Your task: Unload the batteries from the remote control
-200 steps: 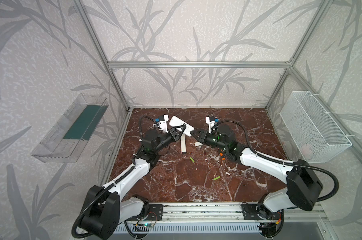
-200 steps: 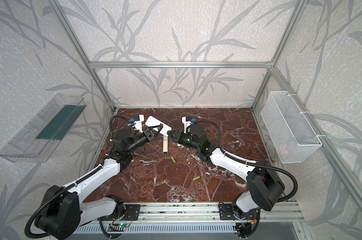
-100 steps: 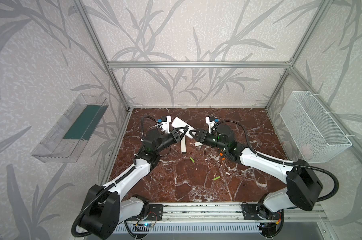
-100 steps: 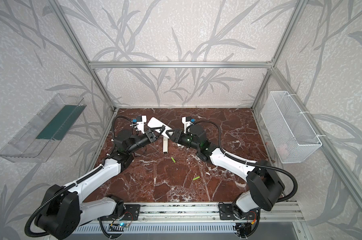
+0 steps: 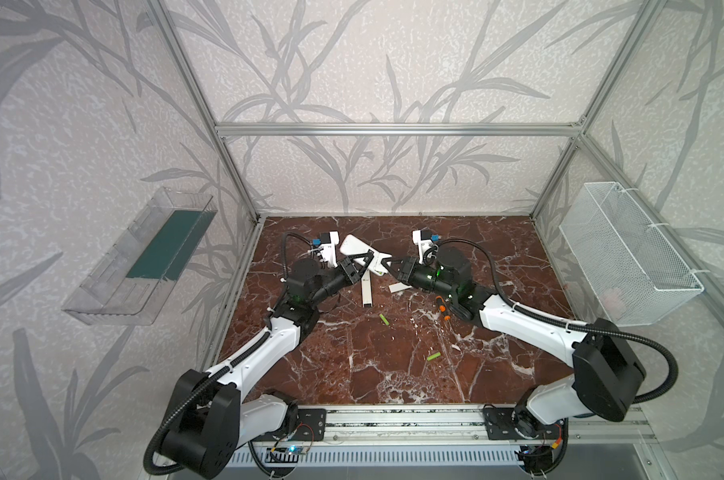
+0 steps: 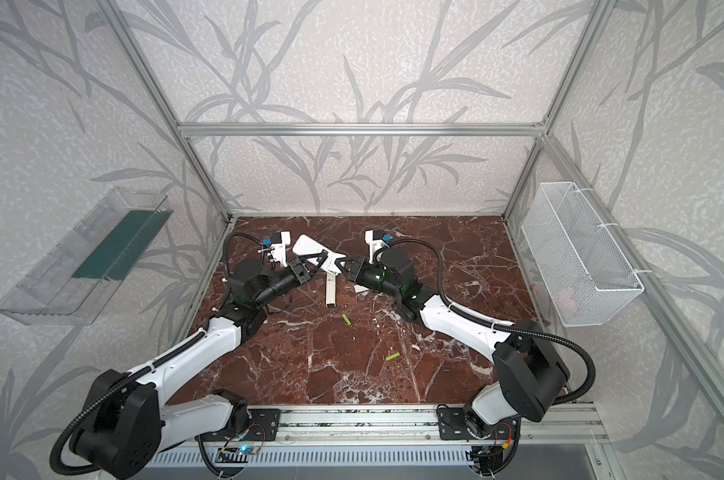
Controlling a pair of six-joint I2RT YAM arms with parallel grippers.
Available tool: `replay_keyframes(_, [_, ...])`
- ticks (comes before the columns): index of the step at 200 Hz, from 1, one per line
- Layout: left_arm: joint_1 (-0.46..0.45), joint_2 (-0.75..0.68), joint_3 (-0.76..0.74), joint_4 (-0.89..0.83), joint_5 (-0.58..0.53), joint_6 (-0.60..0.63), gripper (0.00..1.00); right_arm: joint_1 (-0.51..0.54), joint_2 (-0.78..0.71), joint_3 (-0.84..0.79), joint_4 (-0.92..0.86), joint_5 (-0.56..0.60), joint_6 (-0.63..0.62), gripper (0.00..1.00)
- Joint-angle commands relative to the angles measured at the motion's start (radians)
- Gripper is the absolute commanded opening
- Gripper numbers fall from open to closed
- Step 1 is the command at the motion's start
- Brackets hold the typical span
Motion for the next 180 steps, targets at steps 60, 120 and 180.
replay_keyframes(60, [-0.003, -0.037, -0.01, 0.044, 0.043, 0.011, 0.0, -0.015, 0.011, -0.017, 0.097, -0.04, 0.018, 0.0])
replay_keyframes(120, [0.015, -0.052, -0.037, -0.048, 0.018, 0.047, 0.0, -0.085, -0.08, -0.032, -0.025, -0.057, -0.073, 0.0])
replay_keyframes(180, [0.016, -0.034, -0.064, -0.17, 0.017, 0.137, 0.0, -0.277, -0.14, -0.084, -0.235, -0.123, -0.21, 0.0])
